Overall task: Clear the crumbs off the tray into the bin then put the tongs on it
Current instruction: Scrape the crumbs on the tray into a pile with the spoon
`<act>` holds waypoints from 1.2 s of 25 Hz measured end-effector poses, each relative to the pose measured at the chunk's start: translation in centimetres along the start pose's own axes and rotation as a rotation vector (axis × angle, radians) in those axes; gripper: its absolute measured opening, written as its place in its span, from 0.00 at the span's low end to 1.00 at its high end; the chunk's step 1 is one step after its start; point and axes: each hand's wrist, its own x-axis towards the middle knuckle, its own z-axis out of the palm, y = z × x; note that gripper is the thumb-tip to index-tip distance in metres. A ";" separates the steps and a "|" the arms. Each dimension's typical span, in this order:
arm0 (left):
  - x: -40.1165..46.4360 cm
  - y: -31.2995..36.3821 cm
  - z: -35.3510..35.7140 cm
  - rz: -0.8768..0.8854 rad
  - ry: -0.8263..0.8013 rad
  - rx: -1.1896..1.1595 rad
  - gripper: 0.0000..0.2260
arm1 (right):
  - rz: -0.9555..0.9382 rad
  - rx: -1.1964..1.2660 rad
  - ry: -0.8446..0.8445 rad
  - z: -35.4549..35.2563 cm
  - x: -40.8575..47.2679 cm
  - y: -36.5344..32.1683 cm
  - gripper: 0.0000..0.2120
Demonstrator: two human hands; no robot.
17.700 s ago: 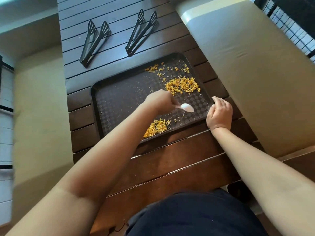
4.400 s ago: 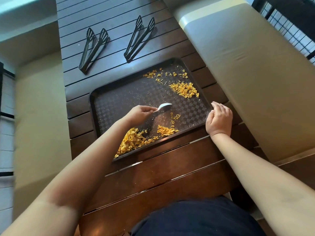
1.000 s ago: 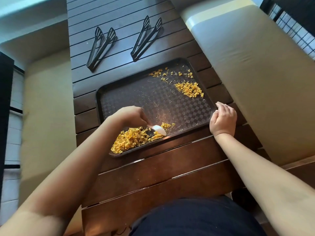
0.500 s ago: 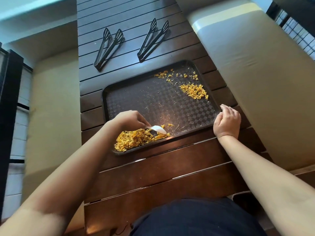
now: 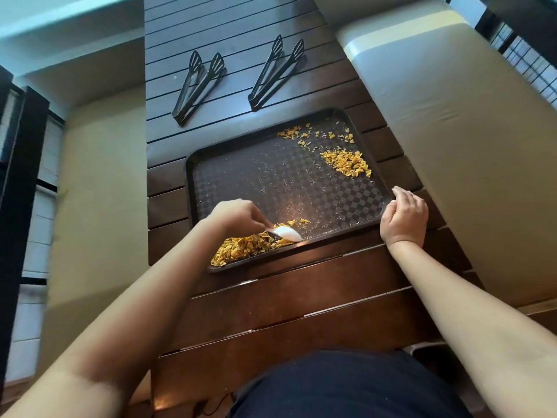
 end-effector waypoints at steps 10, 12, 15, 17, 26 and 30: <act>-0.5 0.1 0.4 -0.044 0.153 -0.300 0.11 | -0.001 -0.002 0.001 -0.1 -0.1 -0.1 0.25; 0.1 0.6 1.3 -0.039 0.114 -0.372 0.11 | -0.003 0.001 0.004 -0.1 -0.1 -0.1 0.25; 0.1 -0.2 1.8 -0.052 0.031 -0.344 0.10 | -0.007 0.003 0.001 -0.1 -0.1 -0.1 0.25; -0.7 -1.2 1.5 -0.071 0.007 -0.268 0.10 | -0.006 -0.003 0.001 -0.1 -0.1 0.0 0.25; -3.3 -1.4 2.8 -0.067 0.132 -0.197 0.10 | -0.012 -0.020 0.008 0.1 0.0 0.1 0.24; -3.7 -2.8 1.3 -0.128 0.068 -0.060 0.11 | -0.014 -0.017 0.010 0.1 -0.1 0.0 0.25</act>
